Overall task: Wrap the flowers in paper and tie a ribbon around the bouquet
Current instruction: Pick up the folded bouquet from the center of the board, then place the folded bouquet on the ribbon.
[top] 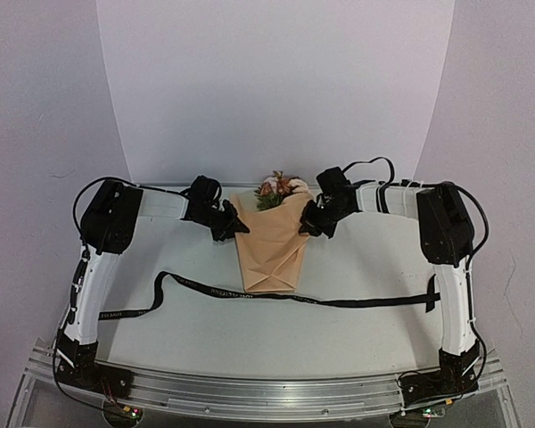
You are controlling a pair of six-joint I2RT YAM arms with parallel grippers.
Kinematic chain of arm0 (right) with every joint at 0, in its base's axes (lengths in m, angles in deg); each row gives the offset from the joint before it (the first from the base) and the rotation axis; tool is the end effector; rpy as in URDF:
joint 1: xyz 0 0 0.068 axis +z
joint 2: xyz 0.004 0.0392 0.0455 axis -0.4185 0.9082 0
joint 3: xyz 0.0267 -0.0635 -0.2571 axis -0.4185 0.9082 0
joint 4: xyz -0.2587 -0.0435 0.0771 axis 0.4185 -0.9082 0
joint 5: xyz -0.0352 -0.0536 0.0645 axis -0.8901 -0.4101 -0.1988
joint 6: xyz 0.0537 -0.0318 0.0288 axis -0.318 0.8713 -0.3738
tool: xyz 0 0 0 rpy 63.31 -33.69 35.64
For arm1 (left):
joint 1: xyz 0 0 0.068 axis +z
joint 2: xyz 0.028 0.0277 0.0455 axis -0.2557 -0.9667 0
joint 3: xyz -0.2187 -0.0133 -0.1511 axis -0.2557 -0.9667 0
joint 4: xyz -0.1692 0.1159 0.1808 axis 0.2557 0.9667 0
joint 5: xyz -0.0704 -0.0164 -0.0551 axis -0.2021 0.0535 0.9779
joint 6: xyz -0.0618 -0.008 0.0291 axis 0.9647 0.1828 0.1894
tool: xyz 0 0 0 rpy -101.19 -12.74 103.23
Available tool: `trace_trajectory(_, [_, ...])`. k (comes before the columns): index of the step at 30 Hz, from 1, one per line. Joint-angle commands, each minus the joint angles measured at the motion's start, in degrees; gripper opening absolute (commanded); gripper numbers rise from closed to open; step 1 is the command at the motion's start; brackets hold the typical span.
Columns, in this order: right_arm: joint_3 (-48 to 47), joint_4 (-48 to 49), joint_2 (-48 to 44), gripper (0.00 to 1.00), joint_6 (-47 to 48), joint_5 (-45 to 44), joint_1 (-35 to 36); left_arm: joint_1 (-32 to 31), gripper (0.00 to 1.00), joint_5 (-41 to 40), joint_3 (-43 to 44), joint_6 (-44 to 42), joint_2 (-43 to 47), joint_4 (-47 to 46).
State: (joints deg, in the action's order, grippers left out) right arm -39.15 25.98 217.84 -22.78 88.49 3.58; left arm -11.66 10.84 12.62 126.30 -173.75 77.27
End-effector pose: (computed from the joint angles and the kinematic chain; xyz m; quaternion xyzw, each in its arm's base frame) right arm 0.4425 0.2609 0.1456 0.0922 0.9251 0.3350 0.1533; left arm 0.4633 -0.2671 0.0917 -0.1023 0.8846 -0.4473 0.0836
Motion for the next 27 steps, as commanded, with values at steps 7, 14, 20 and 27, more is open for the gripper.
trace_trajectory(7, [5.07, -2.45, -9.91, 0.0, -1.81, -0.7, 1.5, -0.81, 0.08, 0.77, -4.64, -0.49, 10.14, 1.63])
trace_trajectory(14, [10.66, -2.28, -13.3, 0.0, -2.7, -1.69, 3.74, -2.19, 0.08, -0.15, -12.91, -0.27, 15.37, -0.31])
trace_trajectory(20, [18.08, -0.49, -18.28, 0.0, -4.79, -3.83, 6.7, -4.27, 0.08, -1.71, -21.36, 0.21, 21.46, -2.15])
trace_trajectory(27, [26.94, 2.66, -24.02, 0.0, -8.01, -6.72, 10.25, -6.59, 0.08, -4.28, -31.65, 1.1, 29.28, -4.2])
